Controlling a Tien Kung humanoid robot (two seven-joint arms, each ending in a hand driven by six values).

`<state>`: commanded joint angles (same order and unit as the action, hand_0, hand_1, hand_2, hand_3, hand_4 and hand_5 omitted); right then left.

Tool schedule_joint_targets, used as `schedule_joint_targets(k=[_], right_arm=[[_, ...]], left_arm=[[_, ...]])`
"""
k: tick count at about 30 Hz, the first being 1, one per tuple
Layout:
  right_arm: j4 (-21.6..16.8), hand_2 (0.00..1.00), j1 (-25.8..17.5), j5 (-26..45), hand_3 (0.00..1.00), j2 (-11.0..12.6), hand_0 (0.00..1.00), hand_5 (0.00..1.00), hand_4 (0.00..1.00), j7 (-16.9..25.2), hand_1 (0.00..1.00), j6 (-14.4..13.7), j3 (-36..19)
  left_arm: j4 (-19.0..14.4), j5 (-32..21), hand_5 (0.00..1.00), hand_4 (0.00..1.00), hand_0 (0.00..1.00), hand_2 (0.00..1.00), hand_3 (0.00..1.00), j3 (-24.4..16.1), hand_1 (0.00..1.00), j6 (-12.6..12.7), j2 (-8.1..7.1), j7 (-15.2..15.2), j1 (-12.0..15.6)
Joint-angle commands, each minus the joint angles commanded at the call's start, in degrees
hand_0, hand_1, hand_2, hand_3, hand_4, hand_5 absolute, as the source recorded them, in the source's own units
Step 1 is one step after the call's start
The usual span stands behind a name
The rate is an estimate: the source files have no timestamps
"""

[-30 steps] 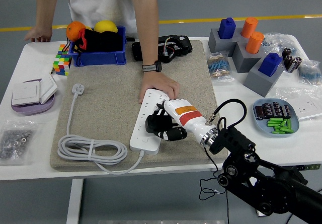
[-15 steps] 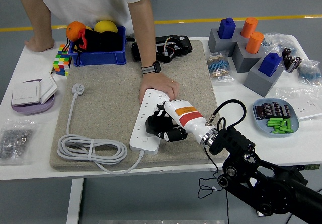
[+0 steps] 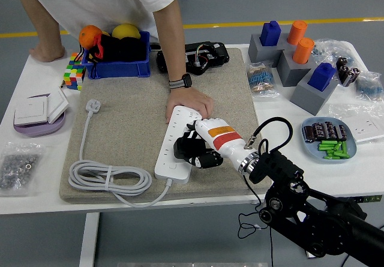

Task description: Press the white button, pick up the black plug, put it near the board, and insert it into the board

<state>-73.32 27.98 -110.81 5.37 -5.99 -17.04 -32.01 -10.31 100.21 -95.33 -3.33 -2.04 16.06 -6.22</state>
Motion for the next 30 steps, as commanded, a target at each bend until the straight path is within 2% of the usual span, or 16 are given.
schedule_joint_targets(k=[30], right_arm=[[-0.6, 0.502, -0.1, -2.3, 0.488, 0.0, 0.44, 0.002, 0.831, -2.1, 0.479, 1.0, 0.3]], left_arm=[[0.0, 0.3, 0.385, 0.575, 0.626, 0.638, 0.691, 0.2, 0.631, -0.1, -0.08, 0.1, 0.2]])
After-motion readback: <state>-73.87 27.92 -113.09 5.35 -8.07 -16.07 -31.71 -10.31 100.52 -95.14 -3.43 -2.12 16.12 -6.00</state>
